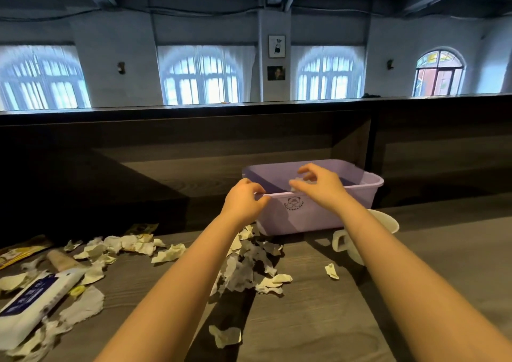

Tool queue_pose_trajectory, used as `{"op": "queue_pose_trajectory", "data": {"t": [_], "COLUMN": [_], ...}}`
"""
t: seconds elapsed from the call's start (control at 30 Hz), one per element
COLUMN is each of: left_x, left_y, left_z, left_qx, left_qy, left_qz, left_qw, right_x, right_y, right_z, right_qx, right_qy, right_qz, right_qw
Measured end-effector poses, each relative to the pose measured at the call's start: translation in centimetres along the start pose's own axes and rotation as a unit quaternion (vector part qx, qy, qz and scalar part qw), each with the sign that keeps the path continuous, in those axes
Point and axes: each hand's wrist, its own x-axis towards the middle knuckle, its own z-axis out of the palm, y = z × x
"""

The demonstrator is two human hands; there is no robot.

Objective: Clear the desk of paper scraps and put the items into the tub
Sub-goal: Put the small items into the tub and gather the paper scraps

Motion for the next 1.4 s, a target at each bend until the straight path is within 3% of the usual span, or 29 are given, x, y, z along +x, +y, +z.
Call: {"op": "queue_pose_trajectory", "data": {"t": [0.1,0.4,0.63,0.83,1.2,1.4], "left_x": [-0.1,0.9,0.0,-2.9,-11.1,-15.4], "left_y": [0.2,1.2,0.8,-1.5,-11.4,-17.8], "left_z": [0.2,1.2,0.8,-3.4,-14.0,-18.7], "left_qx": [-0.010,-0.027,-0.036,-0.040,0.060,0.102], "left_qy": [0.011,0.014,-0.028,-0.017,-0.001,-0.023], "left_qz": [-0.007,-0.027,-0.034,-0.069,-0.138,-0.229], "left_qw": [1.000,0.999,0.998,0.997,0.989,0.968], "right_x": [-0.1,0.6,-0.3,-2.9,-10.1,-12.9], "right_y": [0.6,1.6,0.5,-2.5,-13.7,-18.5], "right_z": [0.1,0.1,0.2,1.7,9.8,16.5], "right_qx": [-0.074,-0.111,-0.167,-0.156,-0.106,-0.099], "right_qy": [-0.002,0.023,0.029,0.060,-0.112,-0.216], "right_qz": [-0.028,-0.023,-0.025,-0.095,-0.185,-0.191], "right_qw": [0.997,0.993,0.985,0.981,0.971,0.952]}}
